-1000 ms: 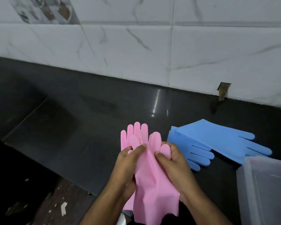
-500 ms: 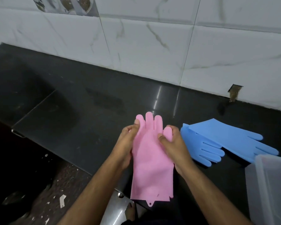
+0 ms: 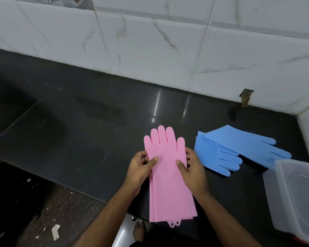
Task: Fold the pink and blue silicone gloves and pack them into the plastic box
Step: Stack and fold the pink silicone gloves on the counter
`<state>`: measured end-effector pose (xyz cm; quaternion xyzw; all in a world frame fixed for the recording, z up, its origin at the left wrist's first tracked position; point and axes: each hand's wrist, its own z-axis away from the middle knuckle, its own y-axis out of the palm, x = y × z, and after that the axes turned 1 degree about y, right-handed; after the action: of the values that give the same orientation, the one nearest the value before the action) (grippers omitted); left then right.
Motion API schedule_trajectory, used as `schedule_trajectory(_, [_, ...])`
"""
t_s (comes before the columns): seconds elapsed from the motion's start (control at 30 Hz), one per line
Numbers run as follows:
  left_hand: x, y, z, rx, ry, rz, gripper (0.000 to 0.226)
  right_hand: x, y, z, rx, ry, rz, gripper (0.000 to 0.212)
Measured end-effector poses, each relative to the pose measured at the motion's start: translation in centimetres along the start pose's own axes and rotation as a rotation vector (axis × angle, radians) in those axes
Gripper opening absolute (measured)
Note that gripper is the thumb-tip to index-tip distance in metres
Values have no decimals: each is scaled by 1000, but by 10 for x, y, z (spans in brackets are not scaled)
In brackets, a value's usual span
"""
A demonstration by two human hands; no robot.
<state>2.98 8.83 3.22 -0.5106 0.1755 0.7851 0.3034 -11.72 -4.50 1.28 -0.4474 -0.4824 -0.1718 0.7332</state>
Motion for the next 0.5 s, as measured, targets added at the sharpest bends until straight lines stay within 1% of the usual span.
schedule_trajectory(0.13, [15, 0, -5, -17, 76, 7, 25, -7, 3, 11, -29, -81, -19, 41])
schedule_trajectory(0.3, [31, -4, -15, 0, 153, 8, 10, -13, 7, 8, -148, -85, -79, 28])
schedule_trajectory(0.5, [34, -10, -16, 55, 154, -5, 11, -15, 7, 6, -147, -99, -60, 33])
